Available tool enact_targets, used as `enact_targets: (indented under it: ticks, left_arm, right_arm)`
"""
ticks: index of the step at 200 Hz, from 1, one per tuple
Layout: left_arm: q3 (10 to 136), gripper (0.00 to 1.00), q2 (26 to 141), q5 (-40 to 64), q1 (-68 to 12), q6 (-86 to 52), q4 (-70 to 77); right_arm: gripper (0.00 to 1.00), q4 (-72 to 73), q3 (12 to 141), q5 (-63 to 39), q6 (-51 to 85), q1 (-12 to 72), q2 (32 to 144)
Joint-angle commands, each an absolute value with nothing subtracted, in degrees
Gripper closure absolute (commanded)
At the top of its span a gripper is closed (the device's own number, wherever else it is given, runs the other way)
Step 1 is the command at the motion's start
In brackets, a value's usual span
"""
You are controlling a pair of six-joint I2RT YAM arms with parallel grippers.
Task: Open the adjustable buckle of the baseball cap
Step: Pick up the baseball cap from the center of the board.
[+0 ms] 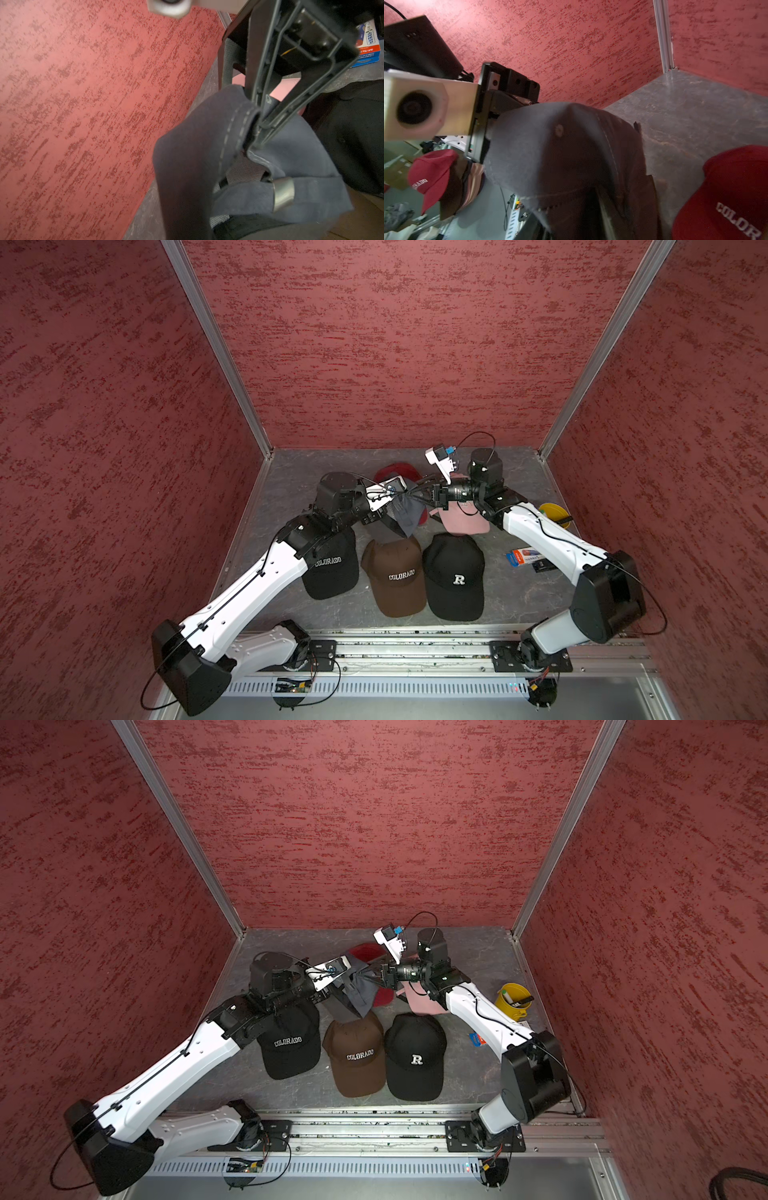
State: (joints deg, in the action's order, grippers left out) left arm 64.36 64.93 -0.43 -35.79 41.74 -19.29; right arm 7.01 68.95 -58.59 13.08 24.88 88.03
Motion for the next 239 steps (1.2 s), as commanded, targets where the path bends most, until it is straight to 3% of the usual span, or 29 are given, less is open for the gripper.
enact_targets:
  ticks: [1,17,83,150,195,239]
  left_arm:
    - [67.3,1.00,63.7,-1.1,-35.0,30.4,-22.6]
    - [68.7,1.00,63.9,-2.0,-34.2,24.8,-23.9]
    - [74.4,1.00,67.1,-3.2,-33.6,2.7,-26.2]
    - [79.0,1.00,70.2,-2.9,-33.7,-10.1,-29.4]
    - [79.2,1.00,70.1,-1.0,-33.7,-15.6,-28.1]
    - [79.1,1.00,69.9,2.6,-33.7,-18.2,-26.6]
  right_arm:
    - [0.56,10.1,70.6,-52.2,12.7,24.4,86.7]
    - [0.51,9.3,70.1,-46.8,11.4,24.5,85.1]
    - [0.45,9.4,62.2,-30.5,3.9,25.0,75.2]
    - [0.43,16.5,50.8,-21.4,-7.4,31.4,63.3]
    - [0.40,21.9,46.2,-10.1,-9.6,35.3,61.8]
    - [0.39,19.0,50.6,1.7,-15.3,40.1,67.1]
